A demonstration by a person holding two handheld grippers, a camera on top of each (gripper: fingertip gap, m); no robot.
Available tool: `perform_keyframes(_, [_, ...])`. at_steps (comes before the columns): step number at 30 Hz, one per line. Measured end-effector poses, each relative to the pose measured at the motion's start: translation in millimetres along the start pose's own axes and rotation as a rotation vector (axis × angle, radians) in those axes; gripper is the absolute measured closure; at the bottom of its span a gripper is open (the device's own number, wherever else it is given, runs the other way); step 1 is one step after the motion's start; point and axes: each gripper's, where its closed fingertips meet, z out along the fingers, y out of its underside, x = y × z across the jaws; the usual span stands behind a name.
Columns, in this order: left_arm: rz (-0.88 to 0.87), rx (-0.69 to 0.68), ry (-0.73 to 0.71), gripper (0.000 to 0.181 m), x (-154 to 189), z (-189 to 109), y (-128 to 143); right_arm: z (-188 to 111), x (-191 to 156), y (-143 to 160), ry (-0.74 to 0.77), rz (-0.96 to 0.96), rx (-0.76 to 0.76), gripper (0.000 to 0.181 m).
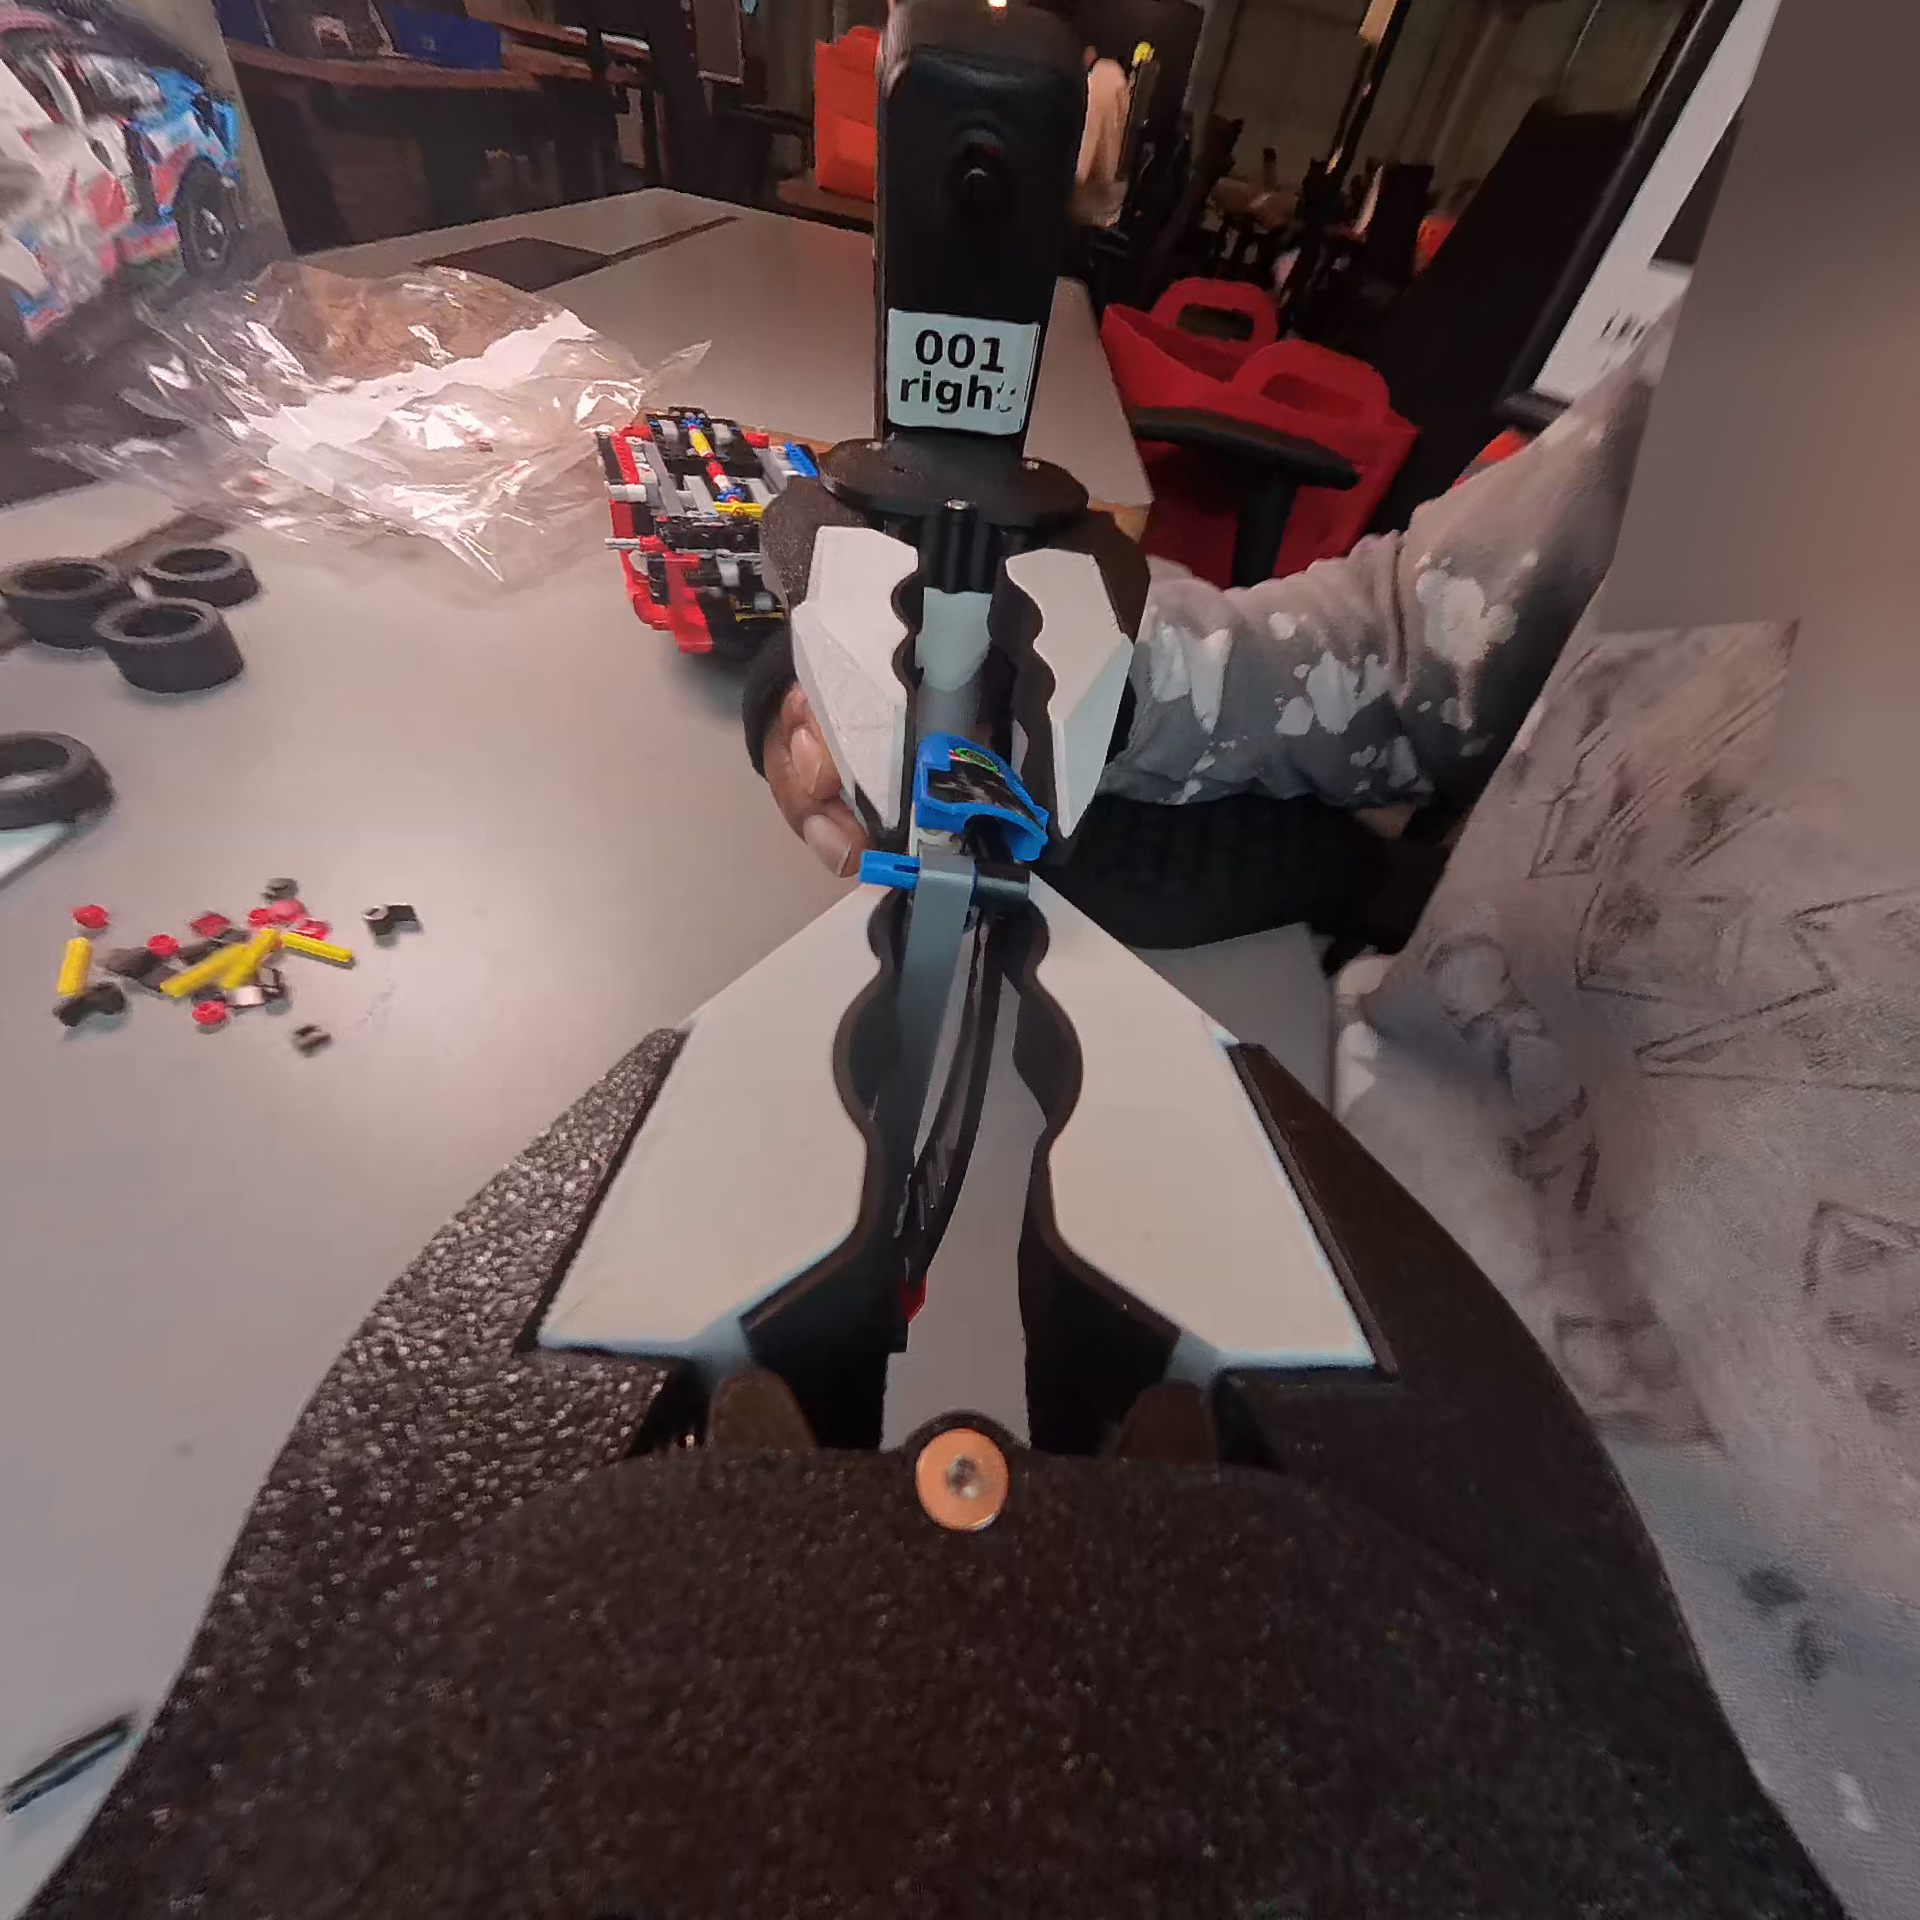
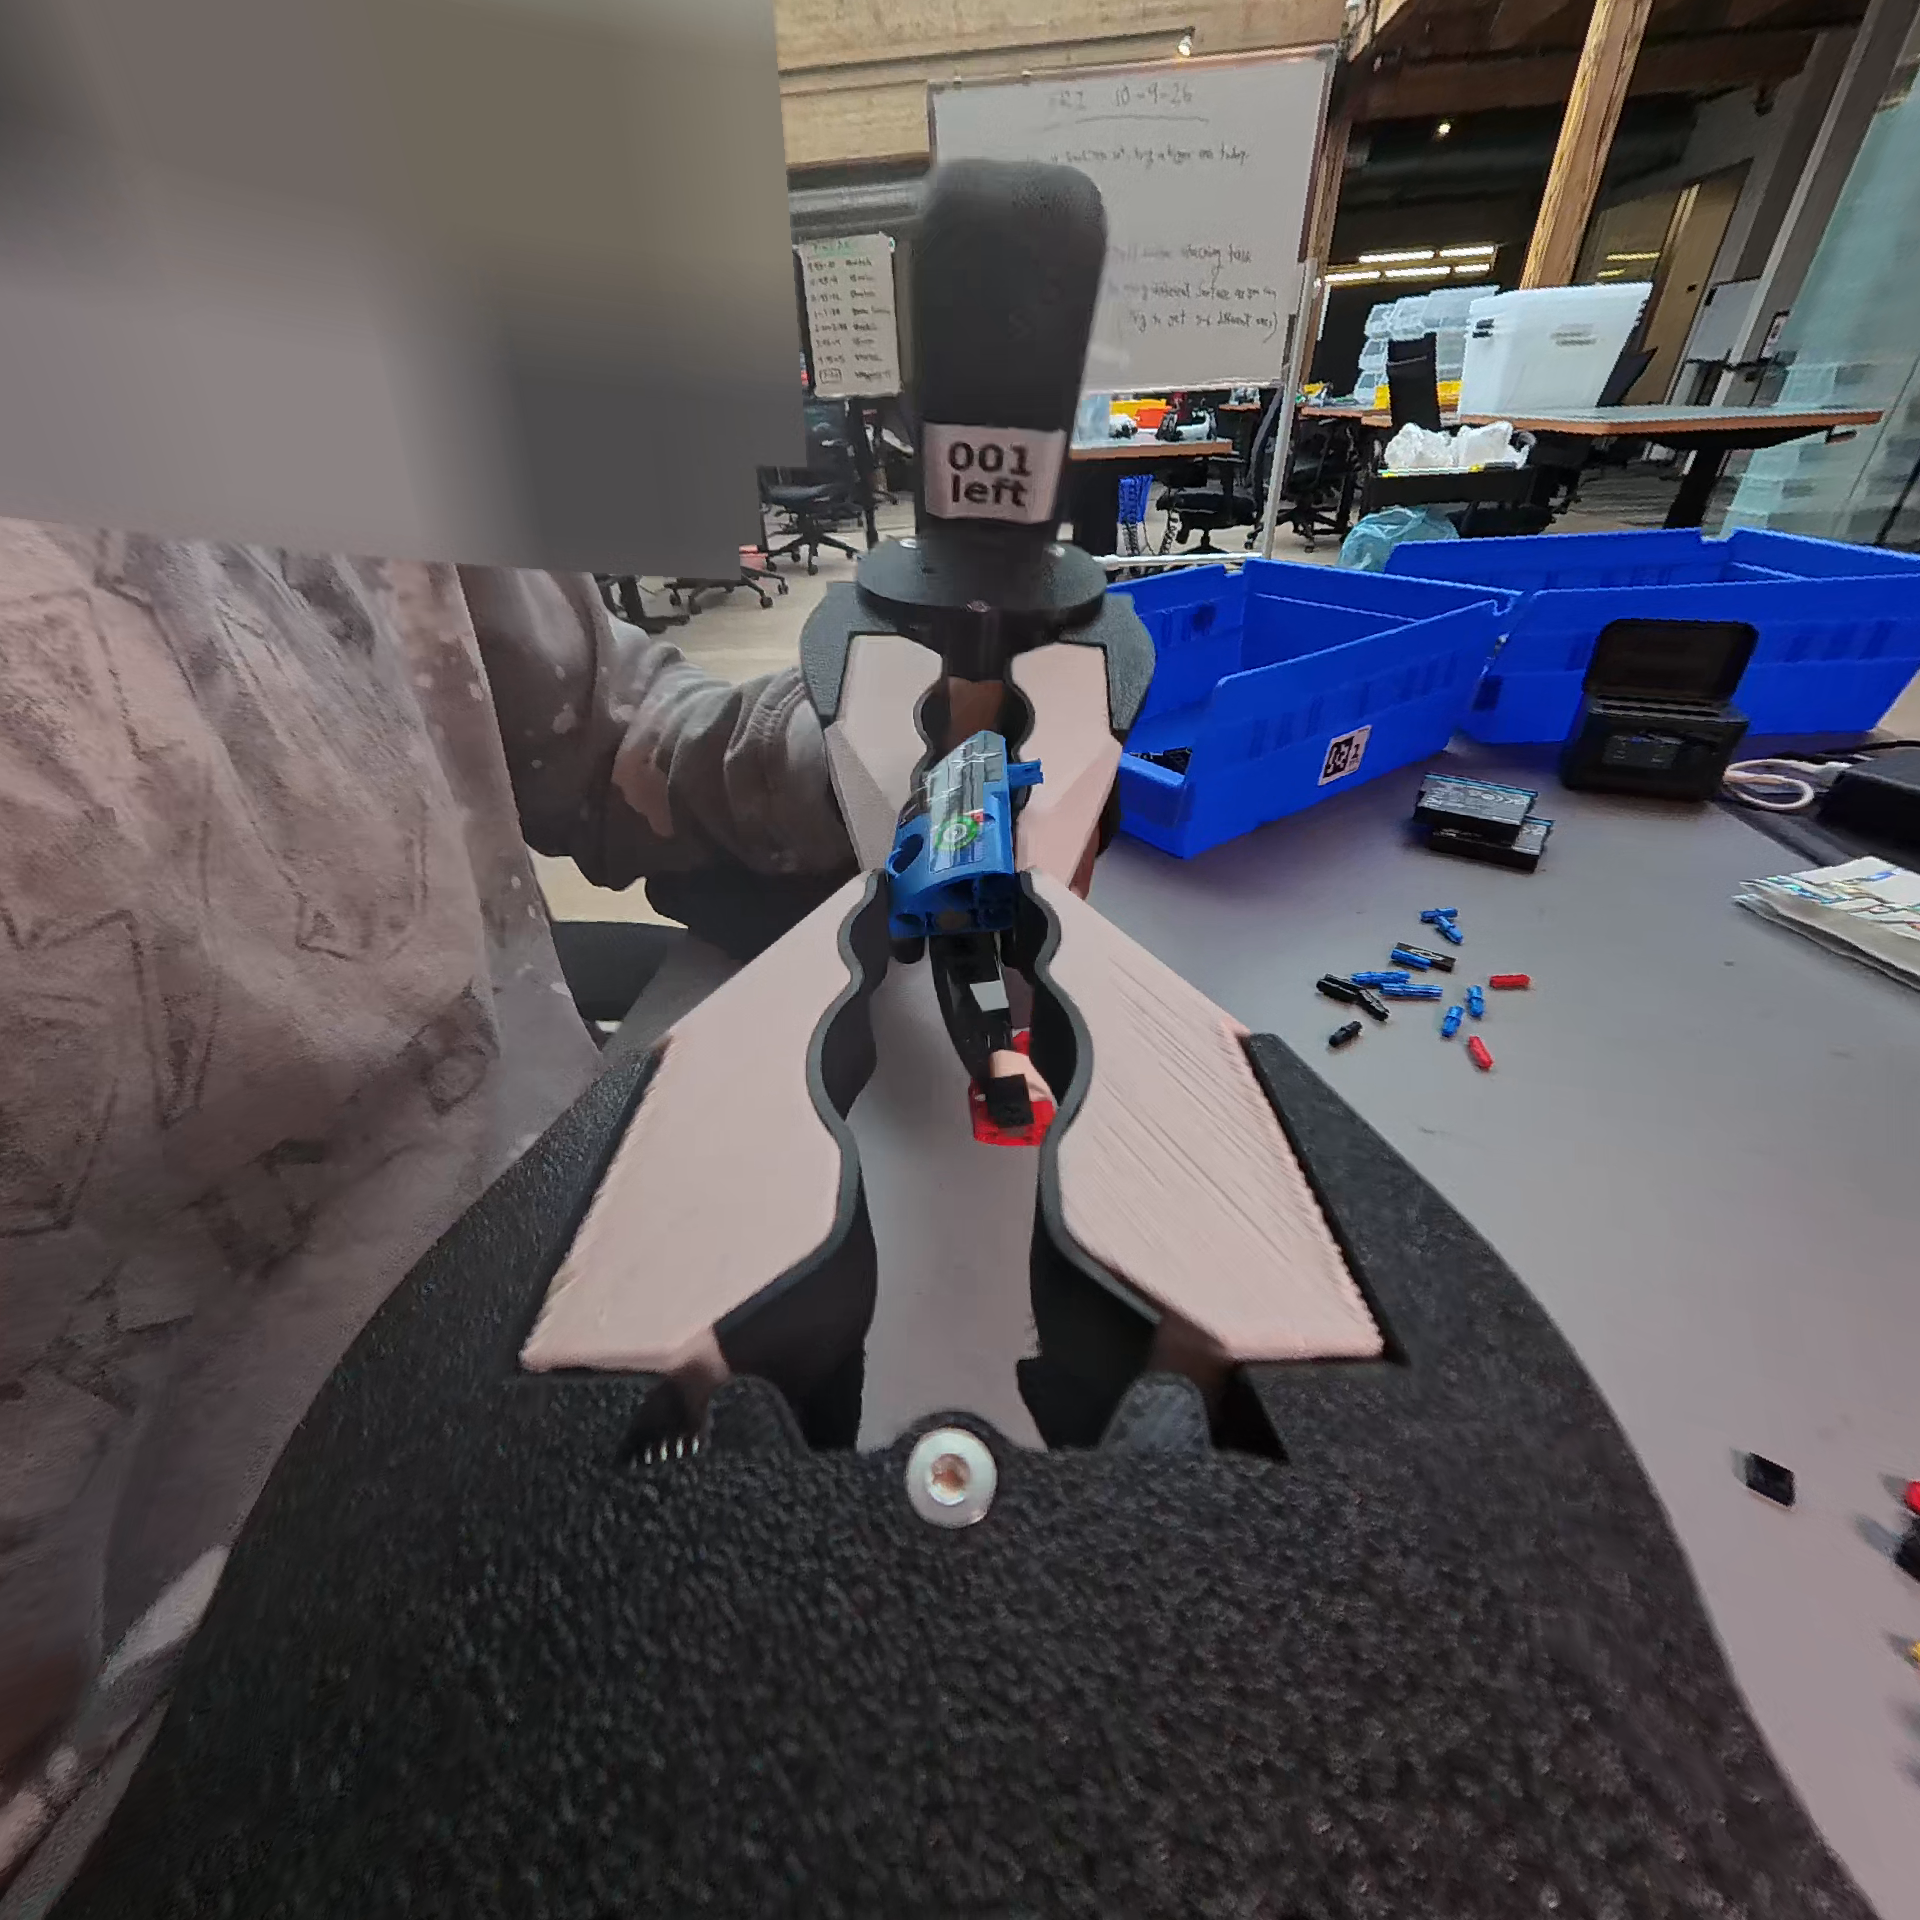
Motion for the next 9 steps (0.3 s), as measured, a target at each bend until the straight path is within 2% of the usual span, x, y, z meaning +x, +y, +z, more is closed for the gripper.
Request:
perform_keyframes(4, [0.313,-0.1,-0.169,0.166,-11.2,-3.8,16.0,1.9,9.1,15.4,0.14,-0.142,-0.118,0.154])
perform_keyframes(7, [0.473,-0.238,-0.333,0.165,-35.9,-4.3,39.2,2.6,21.5,22.2,0.207,-0.096,-0.167,0.137])
perform_keyframes(9, [0.597,-0.309,-0.432,0.165,-48.8,-4.2,47.4,2.6,29.4,29.8,0.26,-0.108,-0.216,0.133])
